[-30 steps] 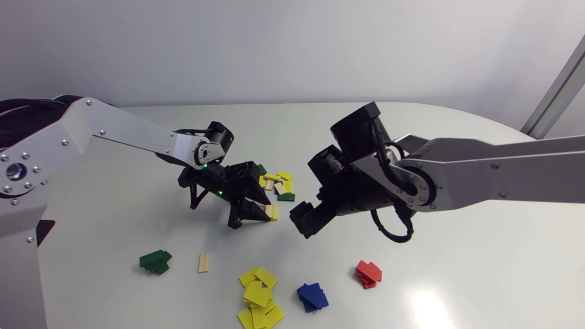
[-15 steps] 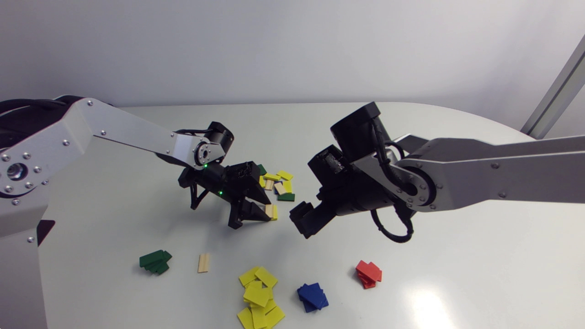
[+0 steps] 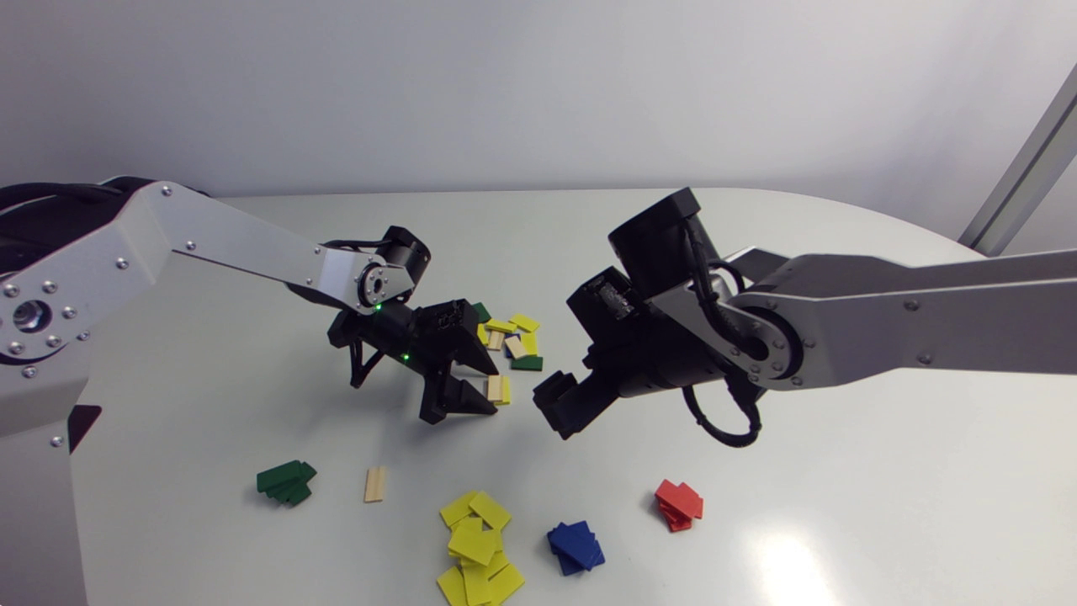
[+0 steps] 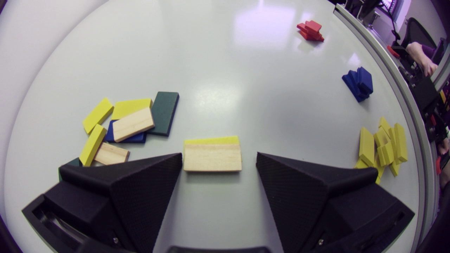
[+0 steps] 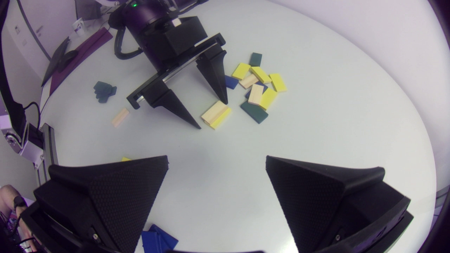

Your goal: Take domino bricks one by one from the mixed stack on the table and place each onto the existing stack of the same color.

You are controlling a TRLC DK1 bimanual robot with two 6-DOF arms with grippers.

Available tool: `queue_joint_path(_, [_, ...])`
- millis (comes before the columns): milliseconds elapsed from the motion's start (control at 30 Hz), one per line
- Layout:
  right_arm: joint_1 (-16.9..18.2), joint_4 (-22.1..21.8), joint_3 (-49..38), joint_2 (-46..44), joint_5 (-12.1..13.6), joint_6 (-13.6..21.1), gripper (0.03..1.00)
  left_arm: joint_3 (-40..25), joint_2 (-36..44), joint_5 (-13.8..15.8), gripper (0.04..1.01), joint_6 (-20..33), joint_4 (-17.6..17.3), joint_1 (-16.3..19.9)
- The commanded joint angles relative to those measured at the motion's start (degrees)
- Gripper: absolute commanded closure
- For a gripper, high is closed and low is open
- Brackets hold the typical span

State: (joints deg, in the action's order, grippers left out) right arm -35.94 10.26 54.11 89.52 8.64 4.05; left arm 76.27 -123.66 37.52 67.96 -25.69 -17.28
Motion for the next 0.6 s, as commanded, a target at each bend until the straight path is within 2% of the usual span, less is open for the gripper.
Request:
queue_joint_path(0, [0.1, 0.0, -0.1, 0.3, 0.2, 0.5, 0.062, -1.5, -1.4, 0.3, 0.264, 1.9, -0.1, -0.1])
queue_joint_path(67, [0.1, 0.0, -0.1, 0.3, 0.2, 0.5, 0.062, -1.6, -1.2, 0.3, 0.272, 2.1, -0.1, 0.0])
queue_joint_path(167, [0.1, 0.0, -0.1, 0.3, 0.2, 0.5, 0.062, -1.6, -1.1, 0.3, 0.379, 2.2, -0.1, 0.1])
queue_joint_path(233, [0.1, 0.0, -0.1, 0.3, 0.2, 0.5, 0.062, -1.6, -0.9, 0.3, 0.411, 2.2, -0.1, 0.1])
queue_joint_path(567, [0.1, 0.0, 0.1, 0.4, 0.2, 0.5, 0.062, -1.6, -0.2, 0.4, 0.43, 2.5, -0.3, 0.3])
